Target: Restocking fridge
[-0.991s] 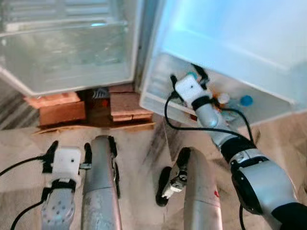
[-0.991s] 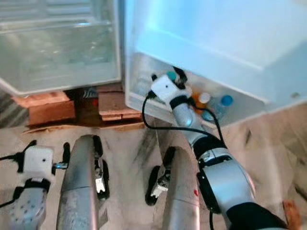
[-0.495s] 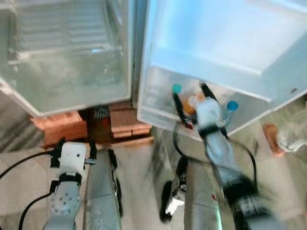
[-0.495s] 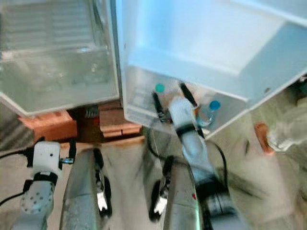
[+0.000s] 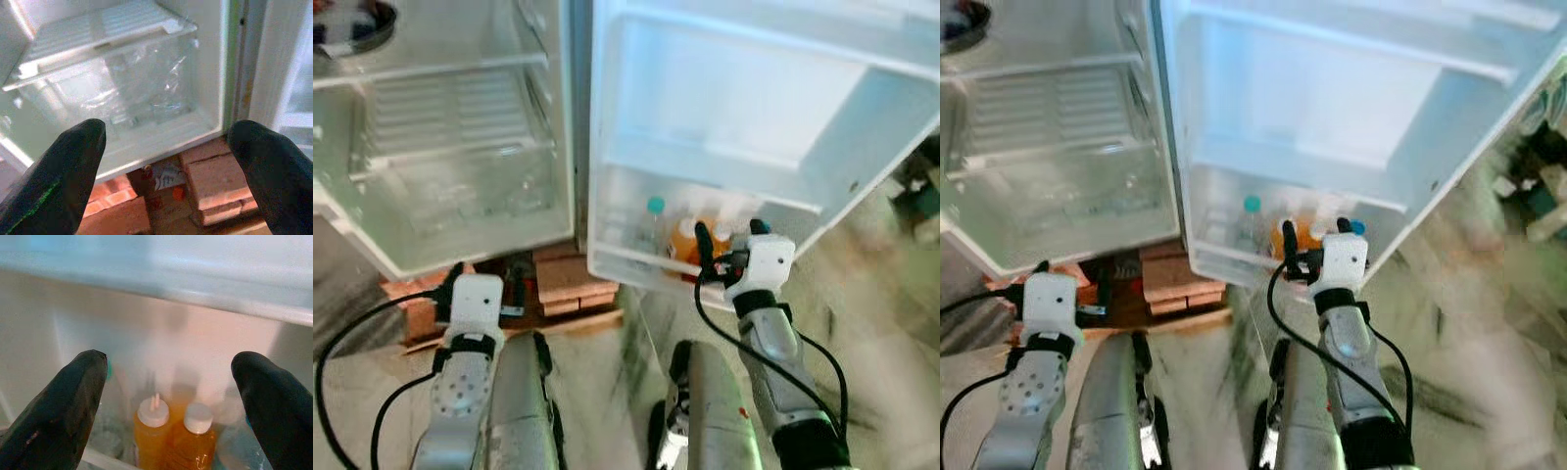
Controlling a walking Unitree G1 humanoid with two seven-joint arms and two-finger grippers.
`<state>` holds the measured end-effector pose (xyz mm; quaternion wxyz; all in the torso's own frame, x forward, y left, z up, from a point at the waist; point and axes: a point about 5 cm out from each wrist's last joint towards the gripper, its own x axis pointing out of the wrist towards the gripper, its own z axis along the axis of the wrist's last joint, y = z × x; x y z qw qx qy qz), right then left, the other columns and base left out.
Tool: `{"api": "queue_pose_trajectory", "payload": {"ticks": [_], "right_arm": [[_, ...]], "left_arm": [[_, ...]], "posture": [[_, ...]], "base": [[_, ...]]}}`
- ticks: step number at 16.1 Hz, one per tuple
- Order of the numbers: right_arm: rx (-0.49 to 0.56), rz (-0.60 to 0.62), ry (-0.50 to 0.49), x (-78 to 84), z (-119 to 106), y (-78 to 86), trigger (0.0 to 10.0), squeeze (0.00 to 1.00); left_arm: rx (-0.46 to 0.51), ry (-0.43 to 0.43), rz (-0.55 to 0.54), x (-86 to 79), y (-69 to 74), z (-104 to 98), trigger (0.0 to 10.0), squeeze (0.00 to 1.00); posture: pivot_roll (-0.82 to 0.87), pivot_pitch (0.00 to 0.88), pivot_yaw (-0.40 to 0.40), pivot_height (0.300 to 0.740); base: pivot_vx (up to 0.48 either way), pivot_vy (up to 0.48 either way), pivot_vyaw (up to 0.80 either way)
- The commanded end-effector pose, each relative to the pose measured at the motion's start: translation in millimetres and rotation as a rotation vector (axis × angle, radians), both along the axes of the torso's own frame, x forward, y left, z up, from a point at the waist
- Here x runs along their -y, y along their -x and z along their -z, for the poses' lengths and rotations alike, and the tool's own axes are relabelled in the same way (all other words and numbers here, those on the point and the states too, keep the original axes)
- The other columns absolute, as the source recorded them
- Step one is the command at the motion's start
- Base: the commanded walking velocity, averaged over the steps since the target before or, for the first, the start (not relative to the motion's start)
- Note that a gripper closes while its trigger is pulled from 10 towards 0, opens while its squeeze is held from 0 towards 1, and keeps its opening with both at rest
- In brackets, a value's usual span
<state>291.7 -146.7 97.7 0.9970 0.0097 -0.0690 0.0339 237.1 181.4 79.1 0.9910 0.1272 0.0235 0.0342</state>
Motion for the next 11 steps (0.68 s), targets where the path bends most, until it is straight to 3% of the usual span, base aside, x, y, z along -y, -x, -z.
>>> {"api": "queue_pose_trajectory", "payload": {"ticks": [1,5,8,11], "right_arm": [[-0.002,0.04,-0.009,7.7,-3,-0.9,10.0,0.0],[-0.038,0.073,-0.037,8.4,1,0.5,10.0,0.0],[-0.044,0.069,-0.034,7.1,1,-3.0,10.0,0.0],[-0.085,0.1,-0.046,14.4,7,-2.0,10.0,0.0]], "left_arm": [[-0.017,0.006,0.019,2.7,1.1,5,10.0,0.0],[-0.003,0.002,0.05,9.0,-3.5,4,10.0,0.0],[0.024,0.001,0.096,17.6,-17.0,0,10.0,0.0],[-0.009,0.028,0.113,25.3,-16.7,6,10.0,0.0]], "posture": [[0.21,0.092,-0.071,0.588],[0.21,0.064,-0.064,0.628],[0.2,0.049,-0.066,0.663],[0.2,0.042,-0.098,0.688]], "base": [[0.0,0.0,0.0],[0.0,0.0,0.0],[0.0,0.0,0.0],[0.0,0.0,0.0]]}}
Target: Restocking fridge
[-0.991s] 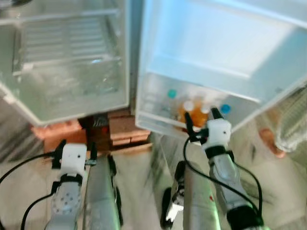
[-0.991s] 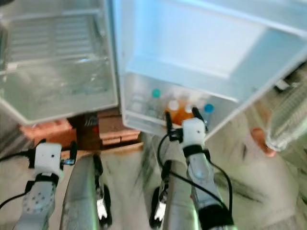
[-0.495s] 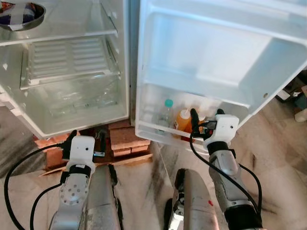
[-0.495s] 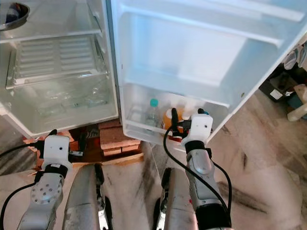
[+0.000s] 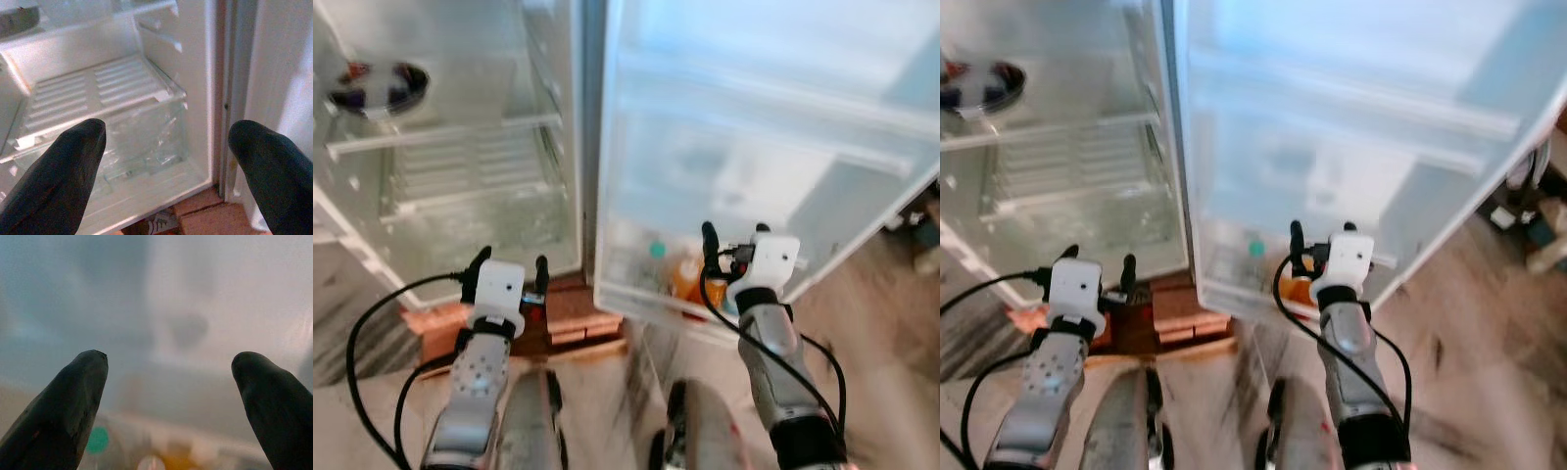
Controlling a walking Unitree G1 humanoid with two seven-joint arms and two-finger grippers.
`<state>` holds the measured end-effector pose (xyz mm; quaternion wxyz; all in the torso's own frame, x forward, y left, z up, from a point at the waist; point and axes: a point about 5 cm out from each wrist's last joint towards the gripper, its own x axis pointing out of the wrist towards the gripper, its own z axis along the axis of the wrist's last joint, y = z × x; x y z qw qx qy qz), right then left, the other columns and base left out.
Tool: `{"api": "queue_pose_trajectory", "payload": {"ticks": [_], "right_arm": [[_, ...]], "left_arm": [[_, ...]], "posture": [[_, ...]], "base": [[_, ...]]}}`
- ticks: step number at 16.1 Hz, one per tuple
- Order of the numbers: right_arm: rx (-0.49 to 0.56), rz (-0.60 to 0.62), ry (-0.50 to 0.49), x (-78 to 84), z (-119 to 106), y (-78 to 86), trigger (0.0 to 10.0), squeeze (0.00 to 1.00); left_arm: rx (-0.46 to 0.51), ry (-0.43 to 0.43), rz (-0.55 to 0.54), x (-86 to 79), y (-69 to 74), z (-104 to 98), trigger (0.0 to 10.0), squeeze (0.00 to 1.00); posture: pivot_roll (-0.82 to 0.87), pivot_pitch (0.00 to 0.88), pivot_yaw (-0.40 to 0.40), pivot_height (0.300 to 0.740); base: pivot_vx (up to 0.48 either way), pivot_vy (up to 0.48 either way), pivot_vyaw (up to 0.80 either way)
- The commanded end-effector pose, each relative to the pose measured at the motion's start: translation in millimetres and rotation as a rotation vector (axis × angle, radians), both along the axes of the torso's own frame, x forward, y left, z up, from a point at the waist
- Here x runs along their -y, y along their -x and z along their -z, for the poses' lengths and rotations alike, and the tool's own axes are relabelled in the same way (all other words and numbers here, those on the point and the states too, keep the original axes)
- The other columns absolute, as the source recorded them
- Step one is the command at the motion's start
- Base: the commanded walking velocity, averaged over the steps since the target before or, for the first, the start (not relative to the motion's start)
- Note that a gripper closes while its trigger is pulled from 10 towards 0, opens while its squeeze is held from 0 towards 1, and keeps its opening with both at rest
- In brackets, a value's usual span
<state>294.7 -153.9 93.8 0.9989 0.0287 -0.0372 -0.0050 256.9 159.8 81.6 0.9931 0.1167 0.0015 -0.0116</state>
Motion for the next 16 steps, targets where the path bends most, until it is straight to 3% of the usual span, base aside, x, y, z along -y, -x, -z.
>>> {"api": "queue_pose_trajectory", "payload": {"ticks": [1,3,6,10,16], "right_arm": [[-0.041,0.038,-0.017,11.1,7,4.5,10.0,0.0],[-0.111,0.059,-0.044,18.5,20,11.1,10.0,0.0],[-0.197,0.141,-0.137,26.6,32,13.0,10.0,0.0],[-0.248,0.107,-0.141,19.6,40,13.0,10.0,0.0],[-0.297,0.003,-0.163,4.9,46,16.1,10.0,0.0]], "left_arm": [[-0.038,-0.009,0.033,8.2,3.2,9,10.0,0.0],[-0.041,-0.001,0.004,12.8,1.6,13,10.0,0.0],[-0.048,0.003,0.011,15.6,3.3,15,10.0,0.0],[-0.063,-0.025,0.03,15.3,2.2,17,10.0,0.0],[-0.084,-0.049,0.039,18.5,7.5,23,10.0,0.0]], "posture": [[0.2,0.037,-0.1,0.698],[0.2,0.028,-0.109,0.733],[0.19,0.027,-0.098,0.74],[0.19,0.041,-0.083,0.74],[0.2,0.048,-0.089,0.74]], "base": [[0.0,0.0,0.0],[0.0,0.0,0.0],[0.0,0.0,0.0],[0.0,0.0,0.0],[-0.316,0.0,0.0]]}}
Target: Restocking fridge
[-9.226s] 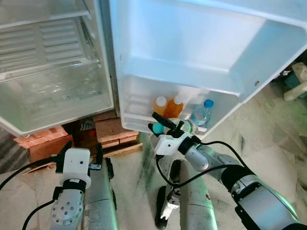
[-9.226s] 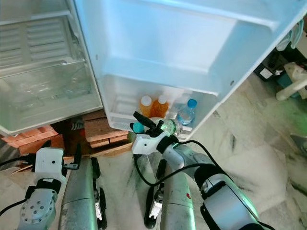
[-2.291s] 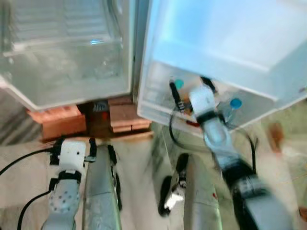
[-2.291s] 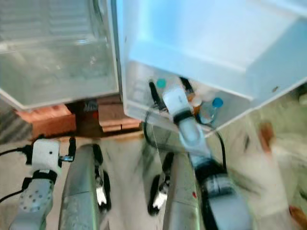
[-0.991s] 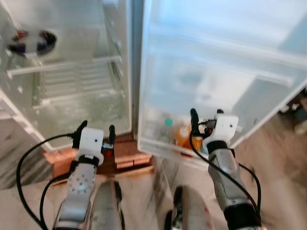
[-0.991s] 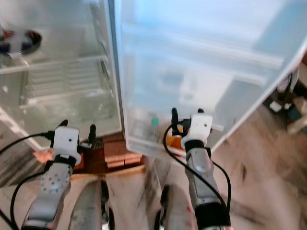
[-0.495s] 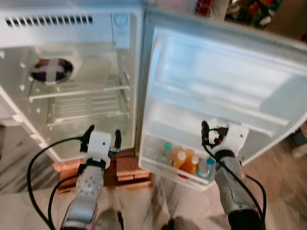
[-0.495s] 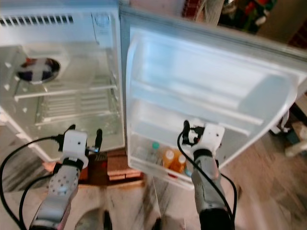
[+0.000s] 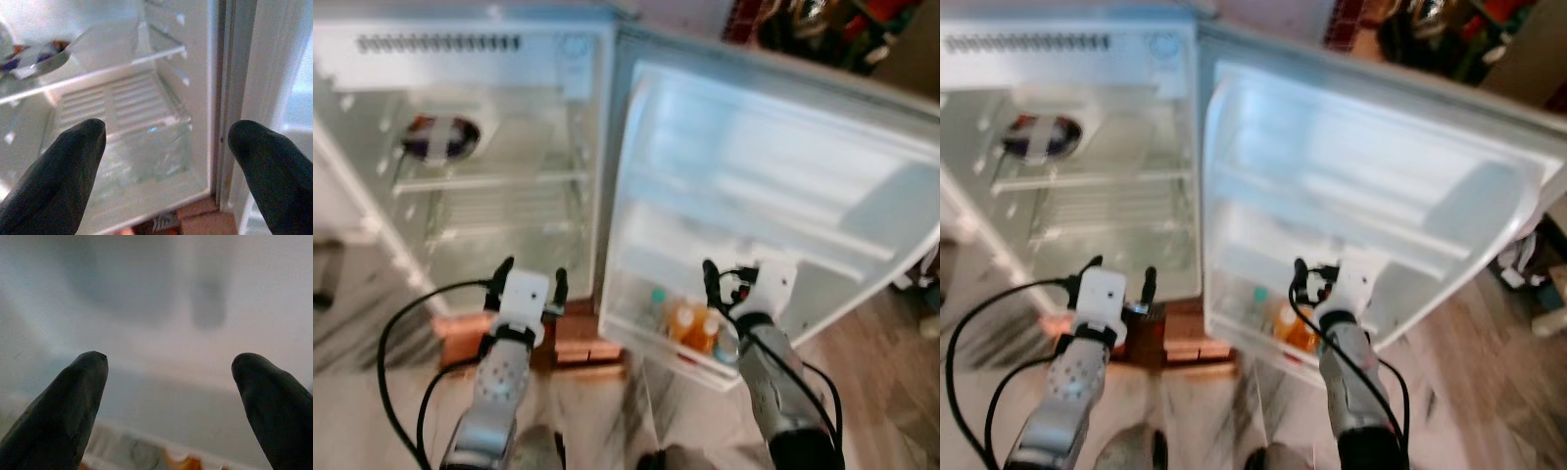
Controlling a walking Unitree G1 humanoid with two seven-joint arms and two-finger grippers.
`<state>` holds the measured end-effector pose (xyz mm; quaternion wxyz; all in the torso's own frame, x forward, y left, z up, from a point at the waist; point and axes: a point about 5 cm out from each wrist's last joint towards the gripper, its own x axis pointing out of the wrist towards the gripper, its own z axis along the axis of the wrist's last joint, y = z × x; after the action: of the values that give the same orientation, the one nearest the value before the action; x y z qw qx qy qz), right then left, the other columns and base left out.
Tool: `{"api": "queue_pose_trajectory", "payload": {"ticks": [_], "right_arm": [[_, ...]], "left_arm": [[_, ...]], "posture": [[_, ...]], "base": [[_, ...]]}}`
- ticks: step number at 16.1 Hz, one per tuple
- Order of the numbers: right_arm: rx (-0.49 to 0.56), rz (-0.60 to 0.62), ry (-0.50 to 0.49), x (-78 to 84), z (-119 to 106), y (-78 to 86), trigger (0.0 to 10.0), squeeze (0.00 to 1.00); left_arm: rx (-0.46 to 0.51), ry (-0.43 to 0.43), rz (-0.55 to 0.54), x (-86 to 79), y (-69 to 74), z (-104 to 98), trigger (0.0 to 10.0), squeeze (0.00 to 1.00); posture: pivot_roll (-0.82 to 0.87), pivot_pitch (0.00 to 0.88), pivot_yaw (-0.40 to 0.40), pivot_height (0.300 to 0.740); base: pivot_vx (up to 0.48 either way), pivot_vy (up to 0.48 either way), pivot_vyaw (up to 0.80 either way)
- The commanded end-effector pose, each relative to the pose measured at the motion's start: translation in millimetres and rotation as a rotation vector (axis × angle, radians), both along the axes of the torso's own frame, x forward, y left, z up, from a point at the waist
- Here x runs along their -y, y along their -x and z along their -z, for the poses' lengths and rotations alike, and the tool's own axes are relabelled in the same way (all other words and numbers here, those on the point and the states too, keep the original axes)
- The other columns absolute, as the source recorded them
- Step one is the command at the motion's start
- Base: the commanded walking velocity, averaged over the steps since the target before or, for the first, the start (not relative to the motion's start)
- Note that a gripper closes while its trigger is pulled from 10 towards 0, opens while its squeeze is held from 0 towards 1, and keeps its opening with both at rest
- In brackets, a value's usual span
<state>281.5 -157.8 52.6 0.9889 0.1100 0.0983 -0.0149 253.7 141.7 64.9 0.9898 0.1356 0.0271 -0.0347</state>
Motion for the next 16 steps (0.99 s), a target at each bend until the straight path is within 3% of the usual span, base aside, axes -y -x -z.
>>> {"api": "queue_pose_trajectory", "payload": {"ticks": [1,6,15,16], "right_arm": [[-0.026,-0.013,0.005,0.3,5,3.1,10.0,0.0],[0.018,-0.072,0.079,-4.0,-3,-3.3,10.0,0.0],[0.071,-0.093,0.1,-9.2,-9,-6.4,10.0,0.0],[0.054,-0.142,0.083,-10.8,-6,-4.2,10.0,0.0]], "left_arm": [[-0.027,-0.019,0.0,0.3,4.7,7,10.0,0.0],[-0.043,-0.032,-0.009,-3.0,4.1,9,10.0,0.0],[-0.04,0.01,-0.015,-5.8,3.4,7,10.0,0.0],[-0.044,0.007,-0.003,-3.2,4.0,8,10.0,0.0]], "posture": [[0.2,0.048,-0.089,0.74],[0.2,0.05,-0.089,0.74],[0.2,0.053,-0.091,0.74],[0.2,0.056,-0.095,0.74]], "base": [[-0.315,0.0,0.0],[0.0,-0.266,0.0],[0.0,-0.083,0.0],[0.0,-0.375,0.0]]}}
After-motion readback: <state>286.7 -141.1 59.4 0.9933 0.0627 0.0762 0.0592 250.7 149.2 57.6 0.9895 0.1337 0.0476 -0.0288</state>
